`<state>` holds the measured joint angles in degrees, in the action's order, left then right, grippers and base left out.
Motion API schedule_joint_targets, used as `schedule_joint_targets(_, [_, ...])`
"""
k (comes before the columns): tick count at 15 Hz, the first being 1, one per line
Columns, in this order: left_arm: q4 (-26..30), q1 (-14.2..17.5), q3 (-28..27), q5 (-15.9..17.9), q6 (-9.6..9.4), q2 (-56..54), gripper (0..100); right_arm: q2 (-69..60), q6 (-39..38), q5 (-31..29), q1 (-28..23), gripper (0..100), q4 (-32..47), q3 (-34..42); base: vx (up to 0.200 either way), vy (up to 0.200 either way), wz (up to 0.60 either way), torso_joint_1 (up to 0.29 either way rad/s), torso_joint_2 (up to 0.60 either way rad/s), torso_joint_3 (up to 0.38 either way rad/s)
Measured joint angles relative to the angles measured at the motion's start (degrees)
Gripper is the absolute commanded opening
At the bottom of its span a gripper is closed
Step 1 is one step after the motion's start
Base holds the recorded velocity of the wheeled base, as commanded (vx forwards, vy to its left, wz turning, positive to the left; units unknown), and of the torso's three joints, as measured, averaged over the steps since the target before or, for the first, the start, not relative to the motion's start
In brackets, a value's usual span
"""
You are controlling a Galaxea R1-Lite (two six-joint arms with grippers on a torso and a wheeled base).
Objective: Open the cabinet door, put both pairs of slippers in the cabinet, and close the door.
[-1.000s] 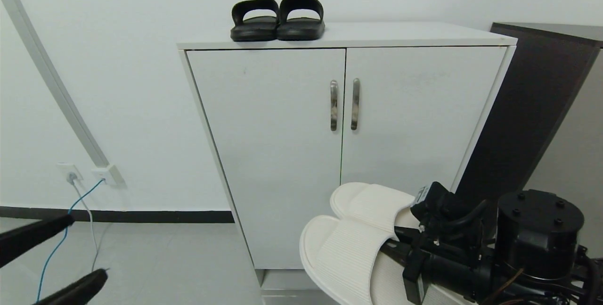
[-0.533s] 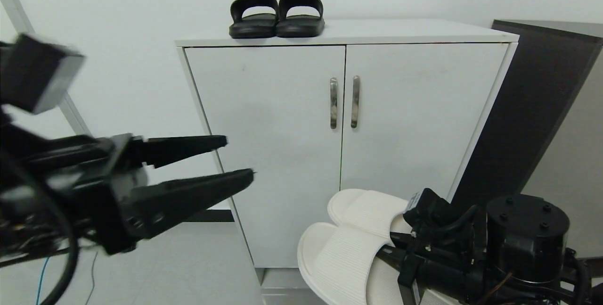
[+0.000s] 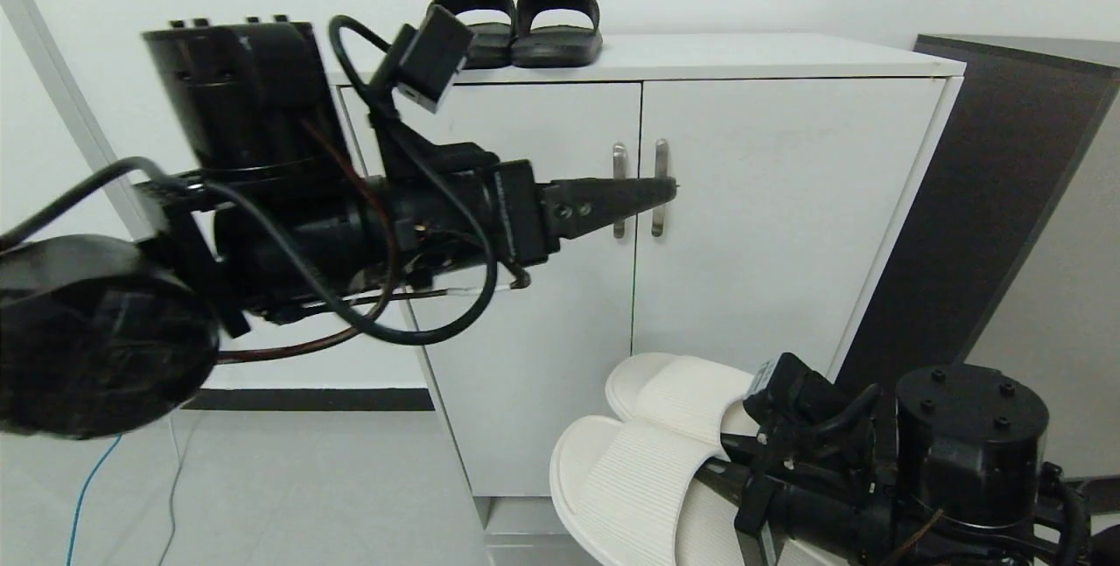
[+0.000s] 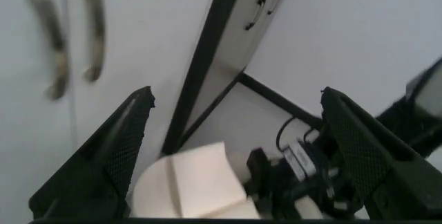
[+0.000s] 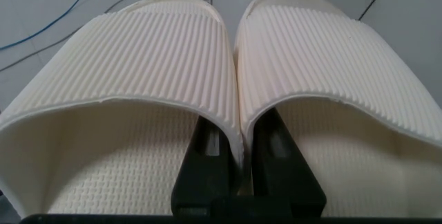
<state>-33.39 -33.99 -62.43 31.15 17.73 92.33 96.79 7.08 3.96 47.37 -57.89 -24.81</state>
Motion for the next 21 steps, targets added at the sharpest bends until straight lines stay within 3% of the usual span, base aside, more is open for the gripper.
schedule_joint_targets(2, [0.3,-1.2,-5.0,0.0,1.97,4.6,100,0.1,0.0,0.0,0.0,0,0.0,0.0,0.0,0.0,0.0,0.0,0.0,0.0])
schedule_joint_targets(5, [1.8,-1.9,-11.9,-0.7,2.39,10.8,100,0.4,0.0,-0.2,0.0,0,0.0,0.0,0.0,0.0,0.0,0.0,0.0,0.0])
schedule_joint_targets(9, [5.0,-2.1,-19.4,-9.0,2.28,16.8,100,0.6,0.0,-0.3,0.0,0,0.0,0.0,0.0,0.0,0.0,0.0,0.0,0.0])
schedule_joint_targets(12, [5.9,-2.0,-22.3,-12.1,2.01,18.9,100,0.6,0.0,-0.3,-0.1,0,0.0,0.0,0.0,0.0,0.0,0.0,0.0,0.0])
schedule_joint_targets(21, [12.2,-1.4,-34.6,-12.2,1.49,26.1,100,0.6,0.0,-0.2,-0.1,0,0.0,0.2,0.0,0.0,0.0,0.0,0.0,0.0])
